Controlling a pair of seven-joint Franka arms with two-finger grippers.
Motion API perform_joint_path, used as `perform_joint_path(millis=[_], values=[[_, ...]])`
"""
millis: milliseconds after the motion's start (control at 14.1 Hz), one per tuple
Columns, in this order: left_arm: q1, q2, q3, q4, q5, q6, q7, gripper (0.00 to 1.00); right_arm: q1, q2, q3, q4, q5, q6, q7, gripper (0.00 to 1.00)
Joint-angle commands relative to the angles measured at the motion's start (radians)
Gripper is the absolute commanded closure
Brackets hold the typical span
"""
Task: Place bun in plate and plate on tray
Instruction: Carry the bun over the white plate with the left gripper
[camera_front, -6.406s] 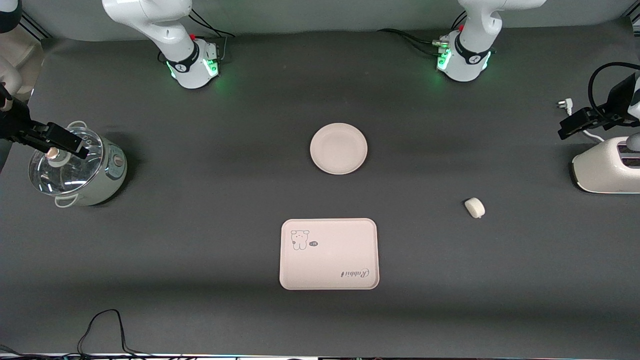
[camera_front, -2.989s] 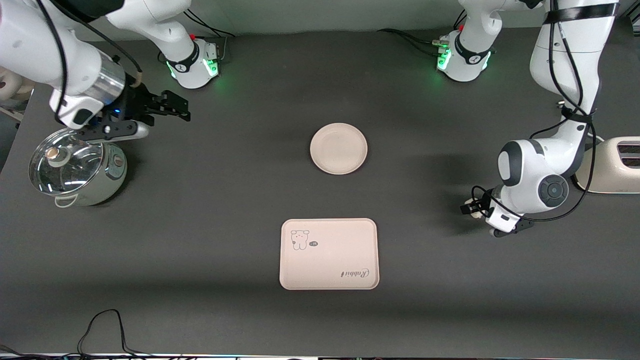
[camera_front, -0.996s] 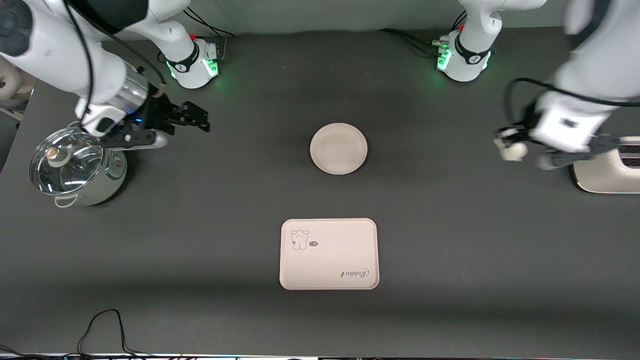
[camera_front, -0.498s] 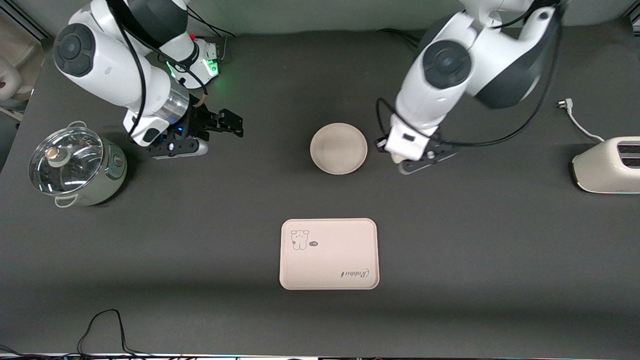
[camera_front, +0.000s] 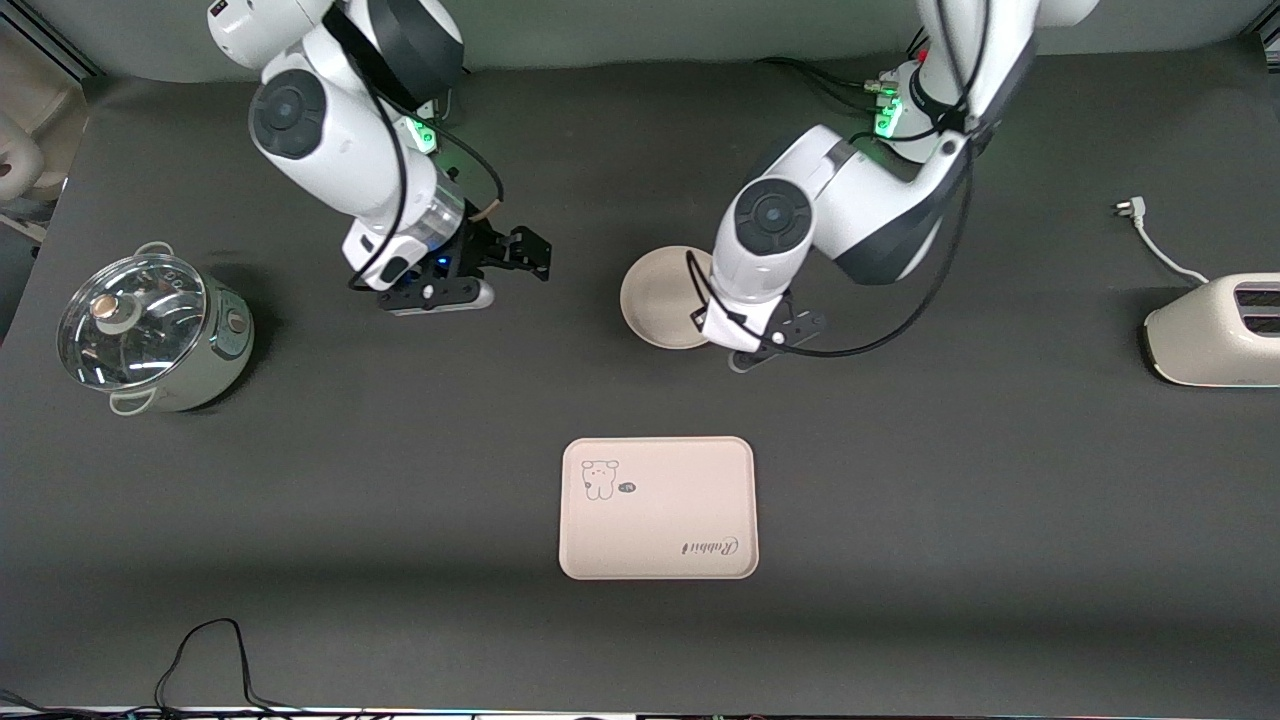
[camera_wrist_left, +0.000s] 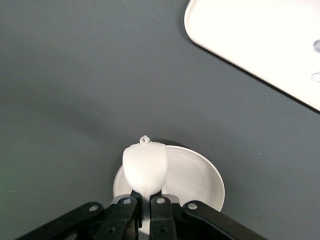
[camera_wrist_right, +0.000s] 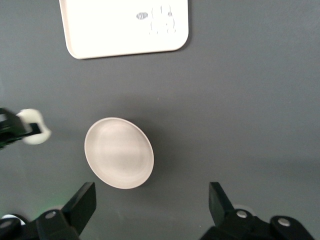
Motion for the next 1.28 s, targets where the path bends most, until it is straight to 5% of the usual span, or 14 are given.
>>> perform_joint_path(millis=[0, 356, 498, 569, 712, 783, 1210], values=[[-0.035, 0.057, 0.011, -0.032, 0.018, 0.096, -0.079, 1.00, 0.035, 0.050, -0.010, -0.017, 0.014, 0.077, 0.021, 0.00], [-0.078, 0.158, 0.011, -0.044, 0.105, 0.199, -0.261, 1.00, 0.096, 0.125, -0.012, -0.019, 0.014, 0.131, 0.032, 0.00], [-0.080, 0.151, 0.011, -0.074, 0.107, 0.201, -0.269, 0.93, 0.107, 0.132, -0.010, -0.035, 0.014, 0.152, 0.032, 0.00], [-0.081, 0.149, 0.011, -0.076, 0.107, 0.201, -0.283, 0.84, 0.119, 0.130, -0.012, -0.043, 0.012, 0.158, 0.032, 0.00], [-0.104, 0.152, 0.011, -0.076, 0.105, 0.205, -0.330, 0.48, 0.121, 0.126, -0.020, -0.043, 0.014, 0.158, 0.032, 0.00], [-0.110, 0.151, 0.011, -0.078, 0.107, 0.205, -0.347, 0.06, 0.119, 0.126, -0.023, -0.042, 0.014, 0.158, 0.032, 0.00], [-0.107, 0.131, 0.011, -0.078, 0.107, 0.184, -0.349, 0.00, 0.113, 0.129, -0.024, -0.042, 0.012, 0.160, 0.049, 0.00]])
